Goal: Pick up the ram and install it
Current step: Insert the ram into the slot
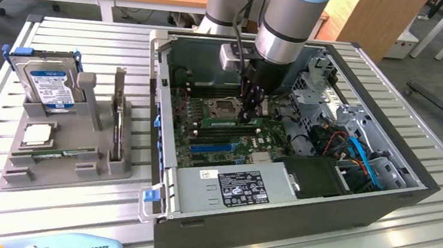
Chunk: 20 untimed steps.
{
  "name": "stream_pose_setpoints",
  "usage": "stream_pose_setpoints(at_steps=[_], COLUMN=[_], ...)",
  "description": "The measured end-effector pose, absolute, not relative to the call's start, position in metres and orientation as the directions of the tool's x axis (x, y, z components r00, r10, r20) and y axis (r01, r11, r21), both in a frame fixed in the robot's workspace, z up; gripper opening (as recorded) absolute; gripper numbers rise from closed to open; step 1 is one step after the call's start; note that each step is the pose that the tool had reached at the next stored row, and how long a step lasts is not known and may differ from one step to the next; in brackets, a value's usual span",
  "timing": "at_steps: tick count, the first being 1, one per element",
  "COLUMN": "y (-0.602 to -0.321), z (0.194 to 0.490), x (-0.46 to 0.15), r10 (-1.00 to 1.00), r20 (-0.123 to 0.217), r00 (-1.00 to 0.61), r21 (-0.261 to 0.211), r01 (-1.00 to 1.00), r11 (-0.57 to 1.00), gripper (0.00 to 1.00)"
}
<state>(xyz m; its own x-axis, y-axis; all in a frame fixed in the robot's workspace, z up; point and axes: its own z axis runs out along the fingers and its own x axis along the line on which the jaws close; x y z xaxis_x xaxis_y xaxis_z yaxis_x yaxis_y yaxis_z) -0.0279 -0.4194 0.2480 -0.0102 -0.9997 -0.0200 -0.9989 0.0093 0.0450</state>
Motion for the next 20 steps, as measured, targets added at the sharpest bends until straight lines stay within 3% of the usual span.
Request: stream_pose_setpoints(at_steps=[20], y=[-0.4175], z=[0.2446], x=[-0.0290], r10=[-1.000], r20=[-0.020], r00=[-0.015], r21=[0.043], r01=[-0.999], r11=[0.014], gripper=[0.11])
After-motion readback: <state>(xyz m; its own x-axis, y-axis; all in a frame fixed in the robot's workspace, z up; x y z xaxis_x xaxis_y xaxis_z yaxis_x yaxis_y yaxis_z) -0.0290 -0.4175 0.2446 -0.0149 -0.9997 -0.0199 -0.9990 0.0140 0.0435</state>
